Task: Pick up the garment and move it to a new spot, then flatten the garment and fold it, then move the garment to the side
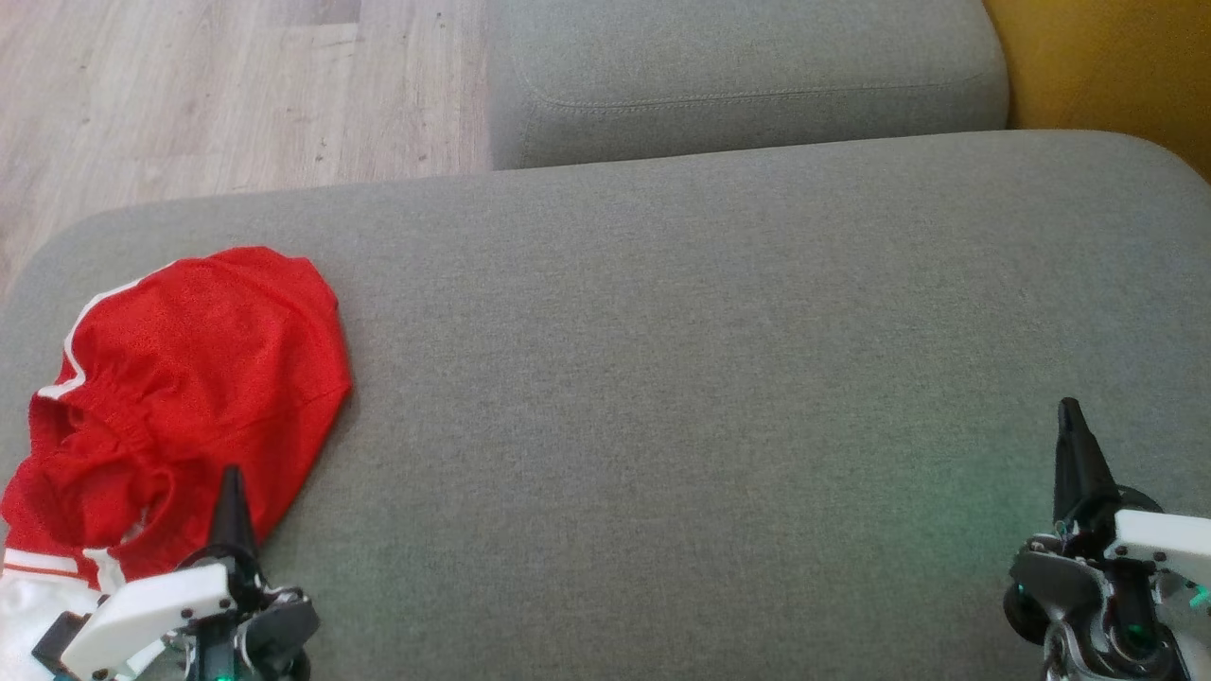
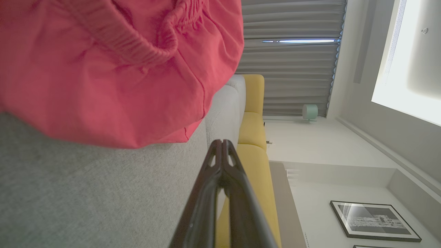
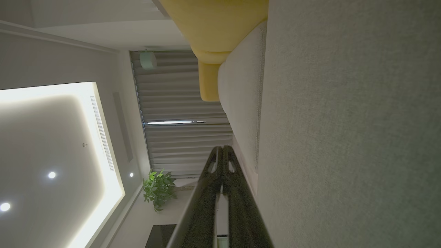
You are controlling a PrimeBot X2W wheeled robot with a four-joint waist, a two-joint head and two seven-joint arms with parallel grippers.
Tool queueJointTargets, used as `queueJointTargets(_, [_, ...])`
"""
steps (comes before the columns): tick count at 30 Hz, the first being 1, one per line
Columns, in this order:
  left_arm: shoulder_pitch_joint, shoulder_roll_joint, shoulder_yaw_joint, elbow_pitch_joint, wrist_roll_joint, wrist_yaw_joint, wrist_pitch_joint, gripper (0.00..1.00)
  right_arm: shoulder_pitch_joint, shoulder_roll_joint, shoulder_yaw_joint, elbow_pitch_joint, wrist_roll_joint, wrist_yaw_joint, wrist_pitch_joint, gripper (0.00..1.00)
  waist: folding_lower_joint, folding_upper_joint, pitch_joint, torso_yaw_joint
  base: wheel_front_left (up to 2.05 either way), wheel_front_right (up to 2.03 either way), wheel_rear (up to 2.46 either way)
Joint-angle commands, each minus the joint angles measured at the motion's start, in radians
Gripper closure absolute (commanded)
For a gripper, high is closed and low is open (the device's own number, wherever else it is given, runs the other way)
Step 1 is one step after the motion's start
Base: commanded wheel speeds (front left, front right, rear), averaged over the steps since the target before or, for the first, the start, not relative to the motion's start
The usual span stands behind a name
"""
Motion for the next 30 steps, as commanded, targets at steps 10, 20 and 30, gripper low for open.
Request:
queueJointTargets(10, [0.038,-0.003,-0.013,0.067,0.0,0.001,-0.003,0.0,0.042,0.003,0.005,0.07,0.0,-0.001,-0.002,0.0,0.0,0.0,0.0,0.0,0.0,0.0,0.0])
queueJointTargets(20, [0.04,-0.002,-0.026,0.043,0.058,0.0,-0.033,0.0,0.041,-0.003,0.039,0.054,-0.055,-0.001,-0.033,0.0,0.0,0.0,-0.009,-0.003,0.0,0.0,0.0])
queueJointTargets(30, [0.047,-0.002,-0.045,0.001,0.19,0.023,-0.062,0.0,0.044,0.0,0.054,0.03,-0.204,0.0,-0.062,0.0,0.0,0.0,-0.018,-0.009,0.0,0.0,0.0])
